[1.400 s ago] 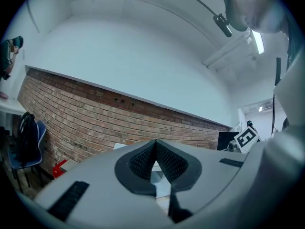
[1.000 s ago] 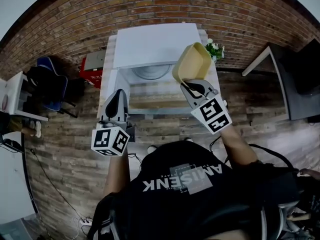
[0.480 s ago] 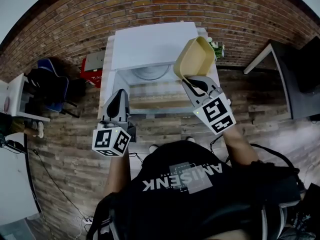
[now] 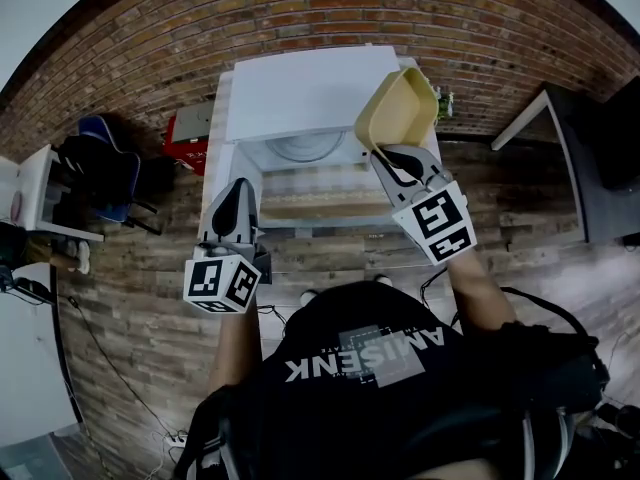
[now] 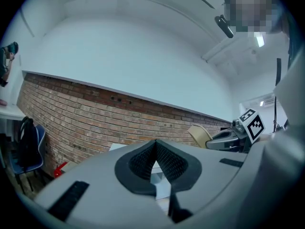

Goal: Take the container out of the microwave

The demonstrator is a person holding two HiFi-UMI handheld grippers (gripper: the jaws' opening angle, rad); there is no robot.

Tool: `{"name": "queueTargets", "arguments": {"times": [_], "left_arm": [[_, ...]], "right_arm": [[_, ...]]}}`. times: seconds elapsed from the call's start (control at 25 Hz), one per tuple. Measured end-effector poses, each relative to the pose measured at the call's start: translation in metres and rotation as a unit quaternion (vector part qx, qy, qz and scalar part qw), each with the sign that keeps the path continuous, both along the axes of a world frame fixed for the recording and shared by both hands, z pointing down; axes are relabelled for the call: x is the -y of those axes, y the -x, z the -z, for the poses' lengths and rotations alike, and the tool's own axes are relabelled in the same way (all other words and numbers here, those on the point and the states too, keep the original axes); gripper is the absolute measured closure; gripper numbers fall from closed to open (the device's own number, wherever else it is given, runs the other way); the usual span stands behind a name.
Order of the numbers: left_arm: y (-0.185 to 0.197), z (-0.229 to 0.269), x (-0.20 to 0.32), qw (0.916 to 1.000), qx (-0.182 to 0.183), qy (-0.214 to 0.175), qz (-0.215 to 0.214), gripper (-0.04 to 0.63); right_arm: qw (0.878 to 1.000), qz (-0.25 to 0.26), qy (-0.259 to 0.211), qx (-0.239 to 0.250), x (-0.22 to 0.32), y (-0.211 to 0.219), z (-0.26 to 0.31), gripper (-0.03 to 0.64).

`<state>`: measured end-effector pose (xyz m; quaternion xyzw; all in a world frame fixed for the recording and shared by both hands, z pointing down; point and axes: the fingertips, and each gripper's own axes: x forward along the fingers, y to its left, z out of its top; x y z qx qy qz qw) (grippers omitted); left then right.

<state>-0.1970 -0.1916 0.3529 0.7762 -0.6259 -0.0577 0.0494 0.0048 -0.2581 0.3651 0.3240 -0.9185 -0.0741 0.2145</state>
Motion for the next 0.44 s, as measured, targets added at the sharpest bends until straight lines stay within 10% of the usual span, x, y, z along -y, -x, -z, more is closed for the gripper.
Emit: {"name": "queueTargets", "arguments": {"times": [0.44], "left_arm": [[0.005, -0.002, 0.004, 1.0, -0.001, 0.001, 0.009, 0.588]], "right_arm": [[1.0, -0.006, -0.01, -0.008, 0.011, -0.002, 0.001, 0.574]]}}
